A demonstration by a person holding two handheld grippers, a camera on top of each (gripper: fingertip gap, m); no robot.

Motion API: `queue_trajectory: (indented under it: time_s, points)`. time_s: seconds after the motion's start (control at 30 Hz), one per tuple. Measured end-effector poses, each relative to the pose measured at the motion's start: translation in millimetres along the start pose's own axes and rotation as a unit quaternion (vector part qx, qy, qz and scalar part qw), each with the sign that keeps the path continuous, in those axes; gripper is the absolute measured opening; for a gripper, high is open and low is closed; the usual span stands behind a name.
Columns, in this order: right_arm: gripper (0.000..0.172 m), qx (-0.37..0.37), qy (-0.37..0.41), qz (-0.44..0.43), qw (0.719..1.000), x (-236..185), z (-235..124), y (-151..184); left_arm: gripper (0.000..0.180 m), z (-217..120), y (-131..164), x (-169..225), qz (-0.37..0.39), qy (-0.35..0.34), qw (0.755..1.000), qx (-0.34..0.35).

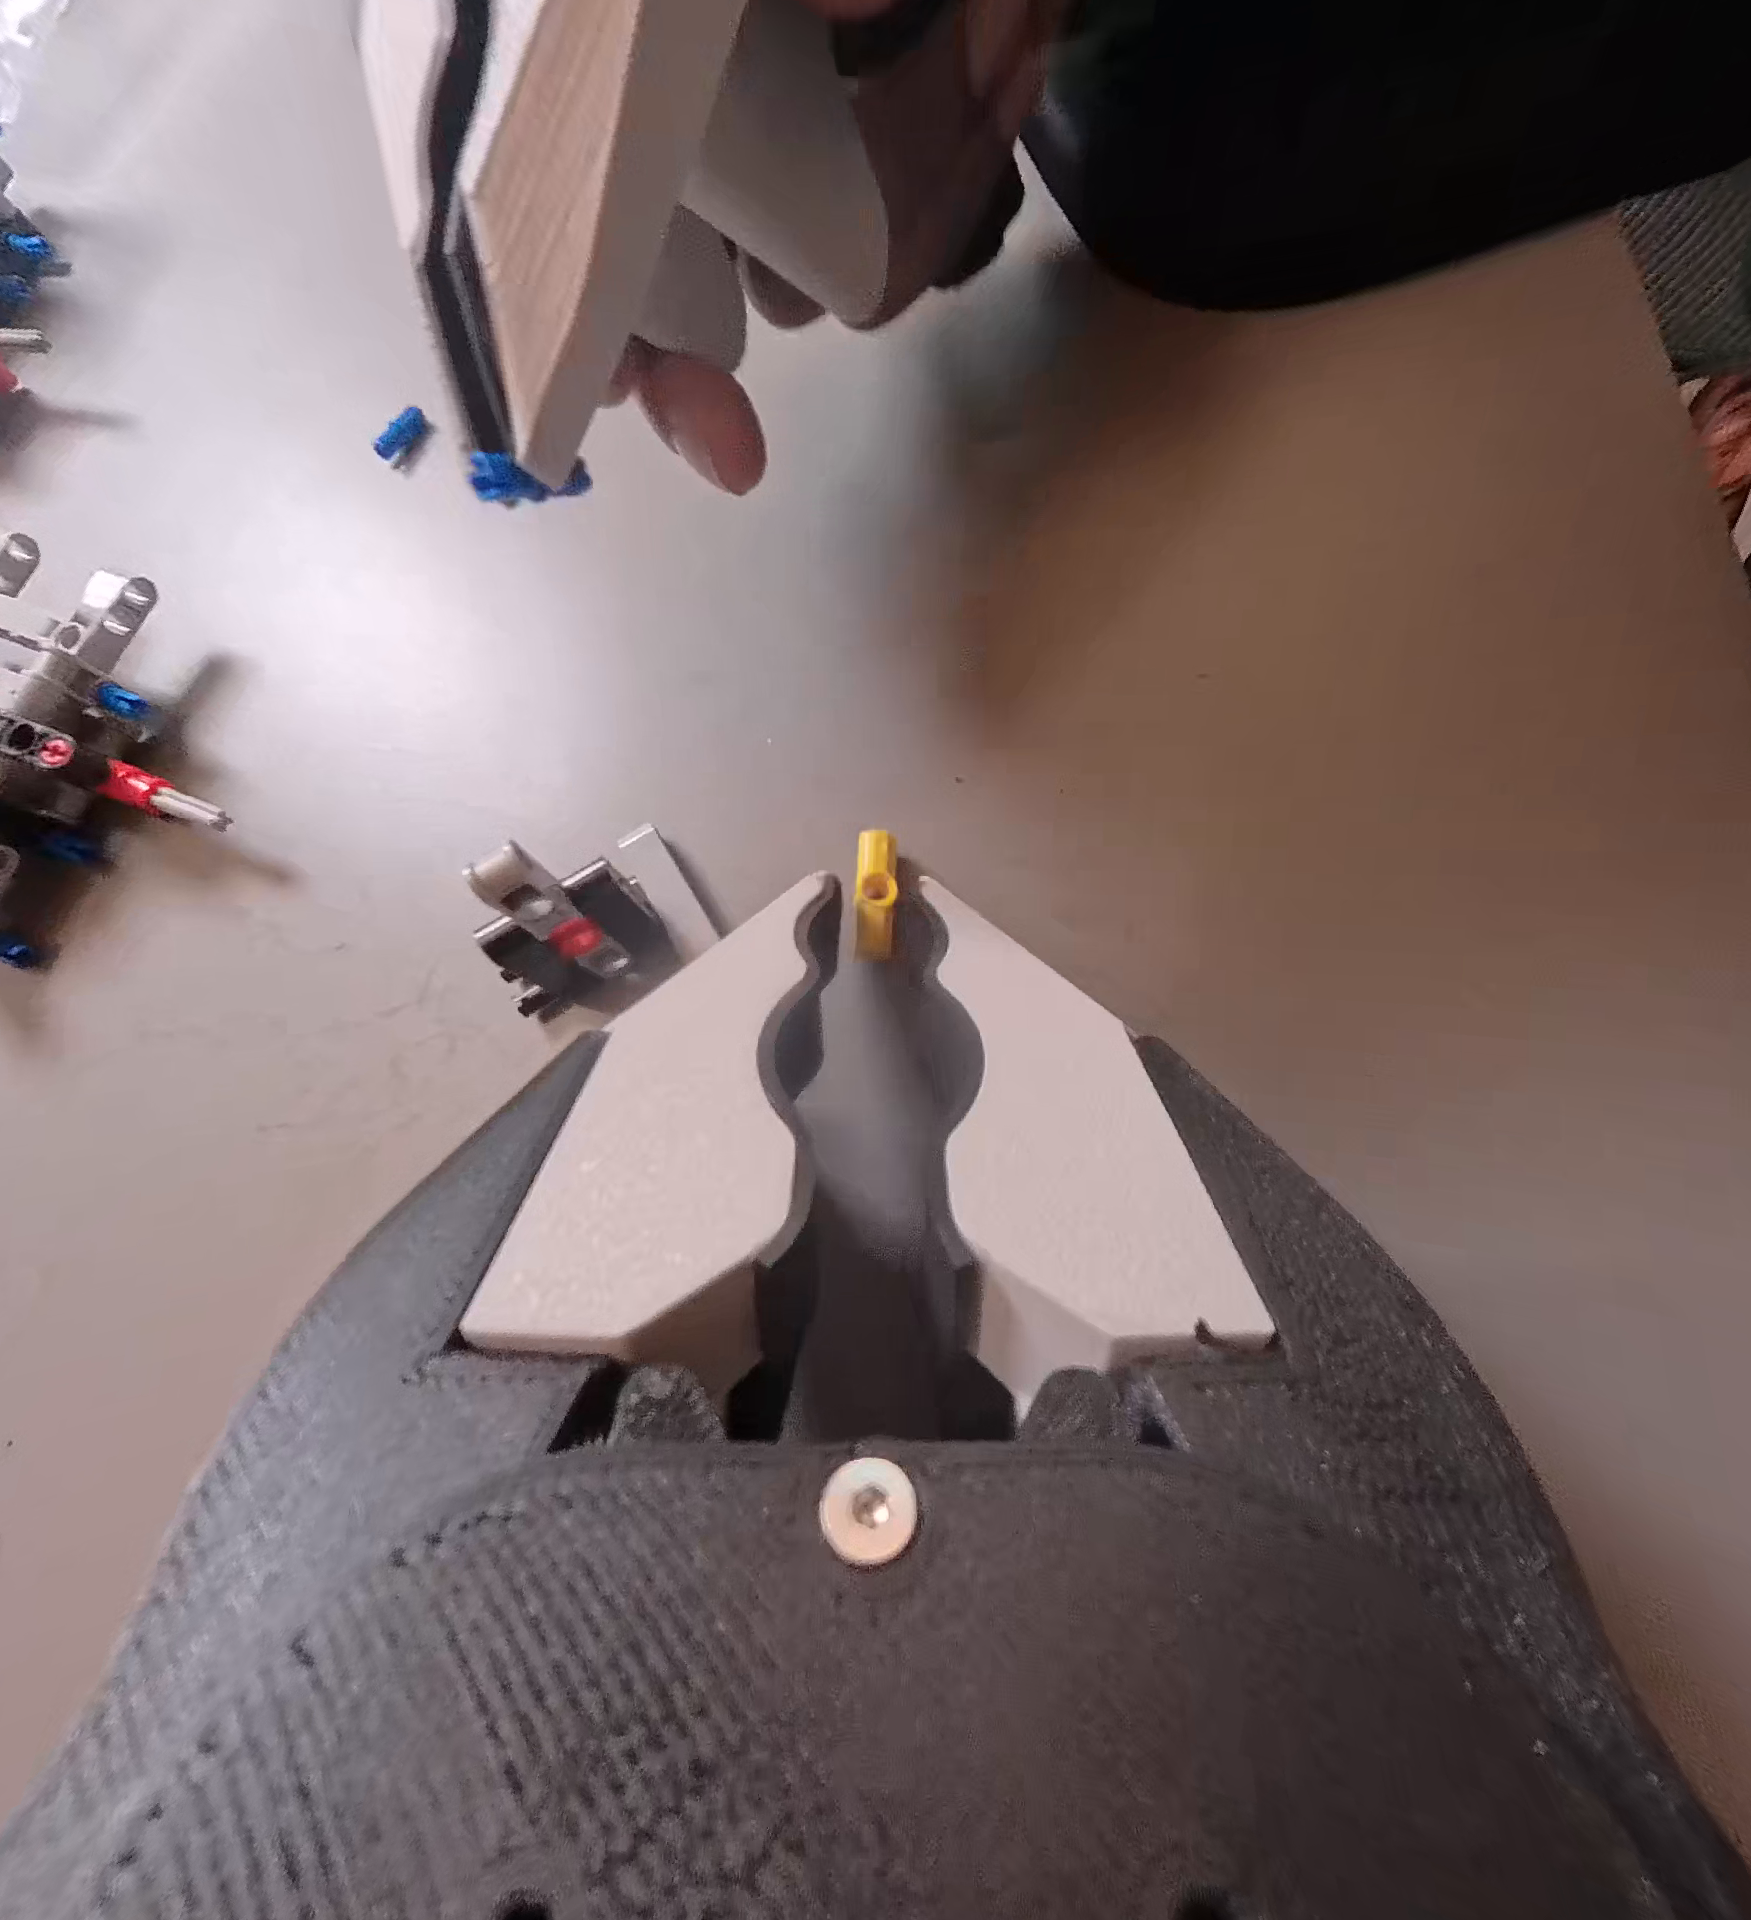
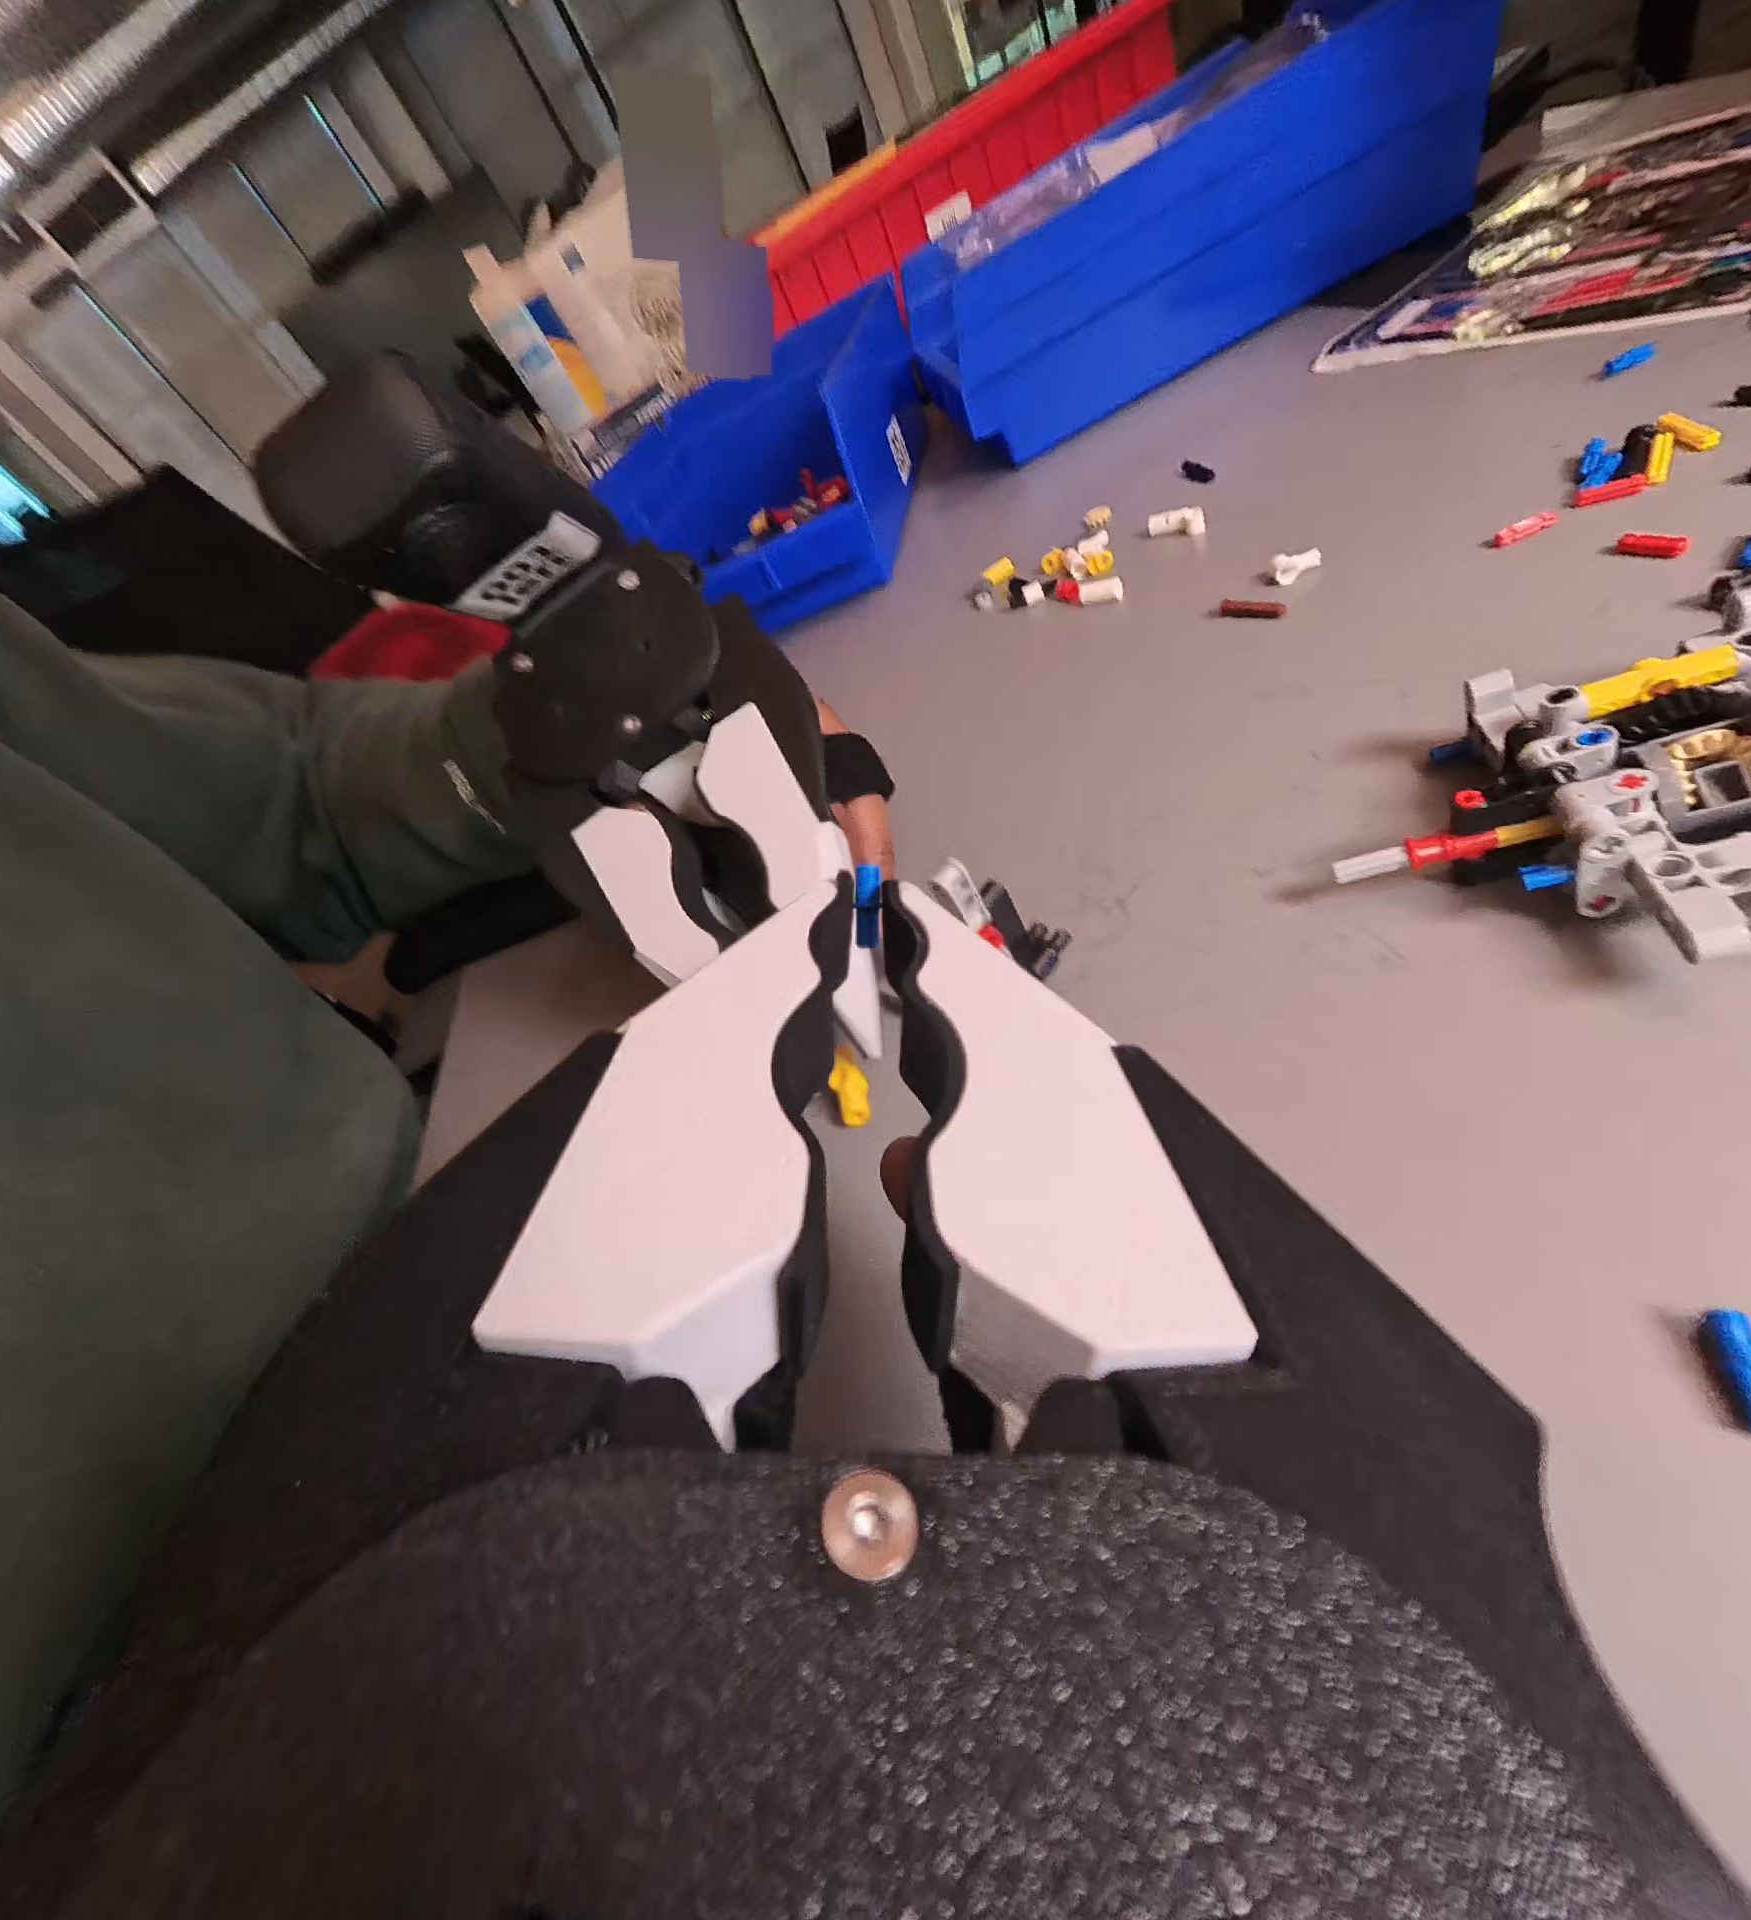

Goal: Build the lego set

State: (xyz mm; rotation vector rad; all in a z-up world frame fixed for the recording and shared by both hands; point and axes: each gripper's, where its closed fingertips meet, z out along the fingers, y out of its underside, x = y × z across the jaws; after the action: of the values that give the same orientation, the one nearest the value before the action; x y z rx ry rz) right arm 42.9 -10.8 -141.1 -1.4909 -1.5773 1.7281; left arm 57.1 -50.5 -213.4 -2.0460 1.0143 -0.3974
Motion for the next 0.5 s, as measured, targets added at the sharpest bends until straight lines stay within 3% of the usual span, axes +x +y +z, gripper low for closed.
queue_trajectory:
  time_s: [0.03,0.13,0.23,0.37,0.5]
  points:
    - [0.003,0.023,-0.013,0.013,1.000,-3.6,0.2,-6.2,0.015,-4.7,-7.6,-2.6,-0.016,0.002,1.000,0.025]
    - [0.003,0.105,-0.042,0.070,0.991,-12.5,1.3,-29.5,0.017,-30.0,-44.5,-23.4,-0.072,-0.029,0.985,0.153]
    - [0.003,0.173,-0.050,0.142,0.973,-15.6,7.7,-44.8,0.018,-62.2,-74.0,-47.2,-0.082,-0.113,0.956,0.259]
    - [0.003,0.226,-0.058,0.204,0.951,-21.7,18.9,-52.0,0.018,-77.3,-84.5,-55.1,-0.029,-0.208,0.938,0.277]
    - [0.003,0.257,-0.056,0.227,0.938,-23.6,20.8,-57.3,0.020,-77.5,-86.5,-54.1,0.006,-0.238,0.933,0.268]
